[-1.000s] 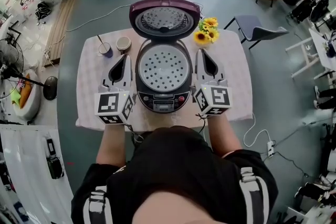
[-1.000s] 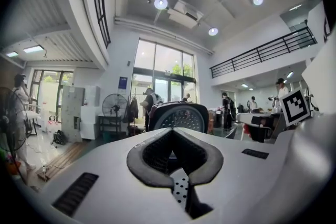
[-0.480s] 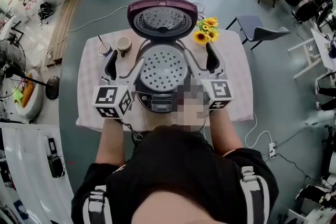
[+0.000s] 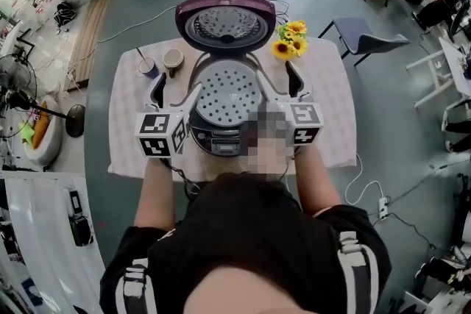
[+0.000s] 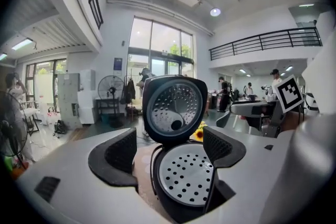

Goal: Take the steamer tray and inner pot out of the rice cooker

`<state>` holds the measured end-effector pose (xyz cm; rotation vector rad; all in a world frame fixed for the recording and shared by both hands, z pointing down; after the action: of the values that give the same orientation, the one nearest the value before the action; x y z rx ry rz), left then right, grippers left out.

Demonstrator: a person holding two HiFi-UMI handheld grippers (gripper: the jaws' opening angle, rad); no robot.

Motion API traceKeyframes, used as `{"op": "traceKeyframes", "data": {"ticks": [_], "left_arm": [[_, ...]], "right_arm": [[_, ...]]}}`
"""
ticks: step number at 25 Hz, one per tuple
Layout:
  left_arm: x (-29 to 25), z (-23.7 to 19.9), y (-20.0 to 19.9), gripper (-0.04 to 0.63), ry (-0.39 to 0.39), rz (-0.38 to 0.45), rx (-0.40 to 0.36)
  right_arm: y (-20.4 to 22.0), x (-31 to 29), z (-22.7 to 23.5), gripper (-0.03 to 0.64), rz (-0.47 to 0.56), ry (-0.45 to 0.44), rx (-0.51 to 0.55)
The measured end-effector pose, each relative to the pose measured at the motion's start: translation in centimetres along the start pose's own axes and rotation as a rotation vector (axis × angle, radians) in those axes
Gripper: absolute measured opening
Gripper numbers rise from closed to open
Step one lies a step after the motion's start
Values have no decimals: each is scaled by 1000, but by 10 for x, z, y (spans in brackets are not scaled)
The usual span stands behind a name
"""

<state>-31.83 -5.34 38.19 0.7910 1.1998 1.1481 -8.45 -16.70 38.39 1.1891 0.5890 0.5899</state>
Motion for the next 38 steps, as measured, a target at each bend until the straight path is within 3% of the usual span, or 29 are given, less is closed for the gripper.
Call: {"op": "traceKeyframes", "data": {"ticks": [10, 24, 28, 38], "left_arm": [[-36, 3, 33, 373, 75, -198, -72], [-85, 3, 106, 373, 199, -466, -92], [-99, 5, 130, 371, 156, -577, -154], [-121, 6, 152, 371, 245, -645, -121]], "right_arm": [[40, -32, 8, 305, -263, 27, 61], [108, -73, 24, 305, -576, 84, 106], [124, -80, 28, 304, -639, 107, 137], [151, -93, 46, 304, -782, 123, 159]]}}
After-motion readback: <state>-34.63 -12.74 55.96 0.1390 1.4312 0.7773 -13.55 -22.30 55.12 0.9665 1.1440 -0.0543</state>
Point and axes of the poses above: the fingertips, and each gripper's own axes: x backward along the fingers, z to its right, y out of its underside, the point moved 6 cm from there along x, backward along the fingers, and after that the axes turned 12 degrees about -x, right-handed, at the moved point
